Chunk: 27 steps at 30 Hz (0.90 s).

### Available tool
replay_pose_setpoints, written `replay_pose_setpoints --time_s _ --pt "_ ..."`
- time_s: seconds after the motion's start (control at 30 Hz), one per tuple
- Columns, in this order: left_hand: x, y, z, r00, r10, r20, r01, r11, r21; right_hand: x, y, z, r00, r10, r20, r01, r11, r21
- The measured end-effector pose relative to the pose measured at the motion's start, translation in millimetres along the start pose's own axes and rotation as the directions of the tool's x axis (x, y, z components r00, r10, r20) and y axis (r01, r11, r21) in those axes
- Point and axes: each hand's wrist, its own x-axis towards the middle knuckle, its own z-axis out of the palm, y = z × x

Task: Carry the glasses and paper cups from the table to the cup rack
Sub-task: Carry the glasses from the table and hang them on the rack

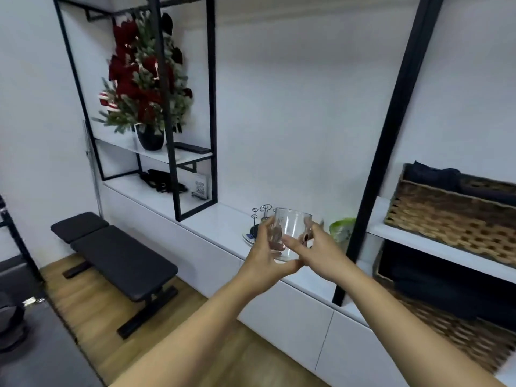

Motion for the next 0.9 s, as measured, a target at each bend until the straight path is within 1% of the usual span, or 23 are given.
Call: replay_pose_setpoints --time_s 0.2,0.3,0.4,0.47,0.53,0.6,0.7,0.77,0.9 --pt "87.2 -51.5 -58.7 1.000 0.004 0.014 -0.005 0.991 0.130 94.8 16.9 41.1 0.992 0.125 0.008 -0.125 0.992 -0.005" --pt "121.8 -80.9 -75.3 0.999 -0.034 -0.002 0.034 0.989 0.144 137.6 27.0 57.2 0.987 0.161 -0.001 -0.160 0.984 -0.079" --pt "156.1 -108.9 -88.7 0.995 -0.093 -0.036 0.097 0.986 0.139 183.8 43.4 74.6 0.978 0.205 0.023 -0.201 0.972 -0.121" --pt "179.7 -129.0 -100.3 0.993 -0.105 -0.048 0.111 0.979 0.171 214.2 55.9 86.4 0.978 0.206 0.028 -0.201 0.973 -0.114" --pt "209.7 -148.6 -113.5 0.992 -0.112 -0.054 0.121 0.969 0.215 250.9 71.9 98.6 0.983 0.179 0.027 -0.177 0.982 -0.071" --pt "244.9 -165.5 -126.3 0.991 -0.118 -0.066 0.131 0.961 0.244 292.0 86.3 108.7 0.986 0.169 -0.007 -0.169 0.985 -0.015" --pt "297.7 -180.8 -139.8 0.984 -0.152 -0.095 0.170 0.961 0.217 350.0 97.5 113.8 0.980 0.193 -0.043 -0.192 0.981 0.034" --pt "340.7 -188.1 -147.5 0.982 -0.157 -0.107 0.177 0.963 0.205 389.2 103.2 113.6 0.983 0.172 -0.058 -0.170 0.985 0.034" --pt "422.7 -199.4 -155.9 0.982 -0.139 -0.126 0.161 0.968 0.190 458.0 118.1 108.3 0.989 0.147 -0.021 -0.146 0.988 0.042"
